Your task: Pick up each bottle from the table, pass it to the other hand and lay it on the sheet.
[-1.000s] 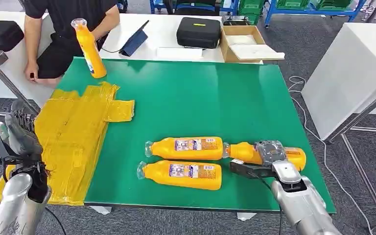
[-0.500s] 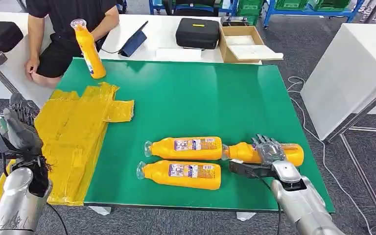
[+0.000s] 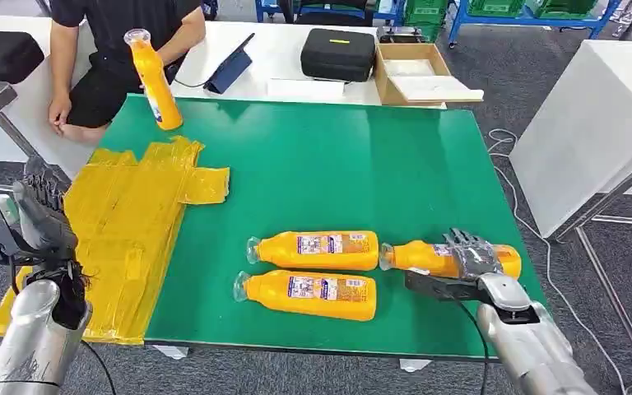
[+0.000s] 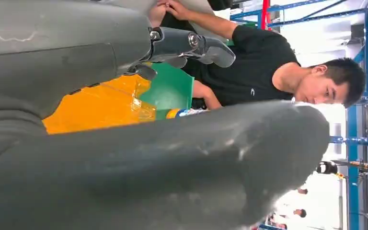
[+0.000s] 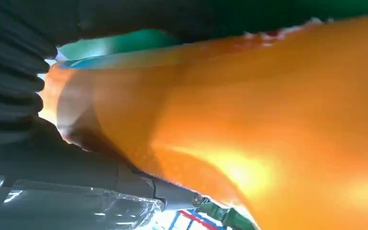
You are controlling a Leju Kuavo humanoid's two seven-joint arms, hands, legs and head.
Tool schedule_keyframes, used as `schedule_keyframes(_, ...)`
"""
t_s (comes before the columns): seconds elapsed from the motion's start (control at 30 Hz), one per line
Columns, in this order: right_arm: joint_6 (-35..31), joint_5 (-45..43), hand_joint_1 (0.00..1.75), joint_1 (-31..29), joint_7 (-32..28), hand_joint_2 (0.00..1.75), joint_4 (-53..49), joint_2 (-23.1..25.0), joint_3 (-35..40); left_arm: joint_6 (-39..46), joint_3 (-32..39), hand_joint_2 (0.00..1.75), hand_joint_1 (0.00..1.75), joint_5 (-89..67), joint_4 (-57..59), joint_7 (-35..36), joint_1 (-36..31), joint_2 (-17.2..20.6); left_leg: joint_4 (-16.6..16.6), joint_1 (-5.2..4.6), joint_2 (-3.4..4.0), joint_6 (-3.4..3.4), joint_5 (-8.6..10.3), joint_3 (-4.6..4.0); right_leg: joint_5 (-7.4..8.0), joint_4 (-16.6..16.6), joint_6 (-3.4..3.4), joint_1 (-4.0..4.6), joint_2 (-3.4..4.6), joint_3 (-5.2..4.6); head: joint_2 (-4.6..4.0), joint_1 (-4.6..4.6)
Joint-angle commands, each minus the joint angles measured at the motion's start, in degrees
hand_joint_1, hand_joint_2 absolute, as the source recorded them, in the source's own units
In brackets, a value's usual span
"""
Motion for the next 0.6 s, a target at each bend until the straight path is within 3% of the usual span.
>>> schedule_keyframes(0.03, 7.17, -2.78, 0.0, 14.63, 0.71, 0.0, -18.03, -5.97, -3.77, -0.41, -2.68, 0.0, 0.0, 1.09, 7.94, -0.57, -2.22, -0.45, -0.15, 0.02, -0.66, -0.08, 0.28, -0.44, 0.04, -0.14, -0.05, 0.0, -0.69, -0.28, 0.0, 0.0)
schedule_keyframes(0.13, 7.97, -2.93, 0.0, 15.68, 0.91, 0.0, -20.01, -6.43, -4.42, -0.39, -2.8, 0.0, 0.0, 1.13, 8.04, -0.59, -2.3, -0.49, 0.01, 0.01, -0.53, 0.05, 0.04, -0.11, -0.12, 0.0, 0.19, 0.01, -0.55, 0.11, 0.0, -0.02)
schedule_keyframes(0.23, 7.82, -2.91, 0.0, 16.78, 1.2, 0.0, -22.13, -6.27, -5.95, -0.41, -2.86, 0.0, 0.0, 1.23, 7.66, -0.61, -2.06, -0.59, -0.12, -0.04, -0.87, -0.16, 0.02, -0.29, -0.18, -0.08, 0.21, -0.06, -0.83, -0.02, 0.0, 0.0)
schedule_keyframes(0.43, 9.06, -2.34, 0.0, 22.55, 2.89, 0.0, -31.19, -6.0, -12.97, -0.5, -3.86, 0.0, 0.0, 0.96, 7.82, -0.48, -3.12, -1.63, -0.08, -0.04, -0.83, -0.09, -0.01, -0.67, -0.2, -0.05, 0.24, -0.06, -0.78, -0.01, 0.0, -0.02)
schedule_keyframes(0.6, 9.05, -1.61, 0.0, 23.26, 2.75, 0.0, -31.74, -5.95, -13.53, -0.18, -4.5, 0.0, 0.0, 0.63, 8.22, -0.35, -3.83, -1.81, -0.01, -0.01, -0.76, -0.04, -0.02, -0.86, -0.18, -0.01, 0.25, -0.04, -0.72, 0.0, 0.0, -0.02)
